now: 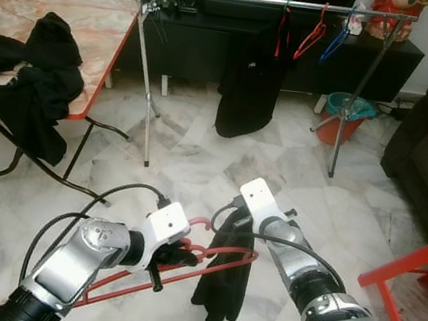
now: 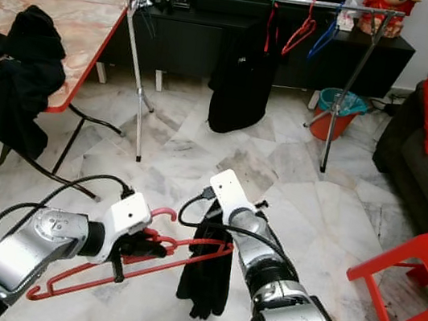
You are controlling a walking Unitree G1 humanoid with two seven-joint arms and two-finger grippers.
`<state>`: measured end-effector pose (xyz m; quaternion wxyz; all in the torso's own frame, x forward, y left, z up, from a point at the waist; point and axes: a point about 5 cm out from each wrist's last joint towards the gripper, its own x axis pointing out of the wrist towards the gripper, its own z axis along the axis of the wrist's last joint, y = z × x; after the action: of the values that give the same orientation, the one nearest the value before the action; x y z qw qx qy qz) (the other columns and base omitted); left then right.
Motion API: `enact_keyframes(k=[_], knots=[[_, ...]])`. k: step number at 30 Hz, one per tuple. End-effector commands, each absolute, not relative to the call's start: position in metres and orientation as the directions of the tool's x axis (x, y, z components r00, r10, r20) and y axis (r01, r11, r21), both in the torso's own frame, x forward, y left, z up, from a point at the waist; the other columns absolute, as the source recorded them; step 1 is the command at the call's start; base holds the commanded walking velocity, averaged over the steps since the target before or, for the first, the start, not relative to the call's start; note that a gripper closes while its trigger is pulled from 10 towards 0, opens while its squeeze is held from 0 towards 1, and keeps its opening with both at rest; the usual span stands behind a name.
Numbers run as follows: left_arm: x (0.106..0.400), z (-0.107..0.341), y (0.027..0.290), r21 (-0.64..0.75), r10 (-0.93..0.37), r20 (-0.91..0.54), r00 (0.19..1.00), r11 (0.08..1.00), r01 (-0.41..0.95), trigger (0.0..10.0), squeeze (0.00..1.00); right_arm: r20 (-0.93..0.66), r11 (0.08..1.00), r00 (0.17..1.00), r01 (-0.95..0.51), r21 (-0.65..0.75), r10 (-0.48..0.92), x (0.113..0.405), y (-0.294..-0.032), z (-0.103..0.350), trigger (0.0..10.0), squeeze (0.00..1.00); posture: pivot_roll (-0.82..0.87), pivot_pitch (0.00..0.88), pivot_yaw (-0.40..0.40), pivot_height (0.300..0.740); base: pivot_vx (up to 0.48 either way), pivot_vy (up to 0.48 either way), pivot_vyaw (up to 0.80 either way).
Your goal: Hang hanger
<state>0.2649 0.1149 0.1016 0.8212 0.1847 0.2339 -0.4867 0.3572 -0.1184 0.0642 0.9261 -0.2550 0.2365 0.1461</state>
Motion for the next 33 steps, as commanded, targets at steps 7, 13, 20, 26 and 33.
enact_keyframes(k=[7, 13, 20, 26, 33], knots=[[0.269, 0.097, 0.119, 0.119, -0.668, -0.601, 0.438, 0.467, 0.876, 10.0, 0.00, -0.475, 0.825, 0.862, -0.392, -0.407, 0.176, 0.363, -0.114, 0.076, 10.0, 0.00, 0.11, 0.000, -0.018, 0.732, 0.000, 0.000, 0.00], [0.273, 0.097, 0.117, 0.131, -0.659, -0.592, 0.464, 0.489, 0.862, 10.0, 0.00, -0.479, 0.820, 0.856, -0.411, -0.399, 0.195, 0.362, -0.111, 0.074, 10.0, 0.00, 0.11, 0.000, -0.019, 0.732, 0.000, 0.000, 0.00], [0.279, 0.094, 0.115, 0.175, -0.622, -0.581, 0.525, 0.535, 0.827, 10.0, 0.00, -0.503, 0.814, 0.835, -0.443, -0.375, 0.223, 0.355, -0.102, 0.066, 10.0, 0.00, 0.11, 0.000, -0.019, 0.732, 0.000, 0.000, 0.00], [0.291, 0.097, 0.116, 0.217, -0.567, -0.549, 0.615, 0.613, 0.759, 10.0, 0.00, -0.504, 0.810, 0.831, -0.456, -0.369, 0.237, 0.355, -0.098, 0.067, 10.0, 0.00, 0.11, 0.000, -0.023, 0.732, 0.000, 0.000, 0.00], [0.296, 0.098, 0.117, 0.220, -0.539, -0.533, 0.652, 0.656, 0.722, 10.0, 0.00, -0.503, 0.794, 0.820, -0.486, -0.364, 0.271, 0.355, -0.090, 0.070, 10.0, 0.00, 0.11, 0.000, -0.027, 0.732, 0.000, 0.000, 0.00]])
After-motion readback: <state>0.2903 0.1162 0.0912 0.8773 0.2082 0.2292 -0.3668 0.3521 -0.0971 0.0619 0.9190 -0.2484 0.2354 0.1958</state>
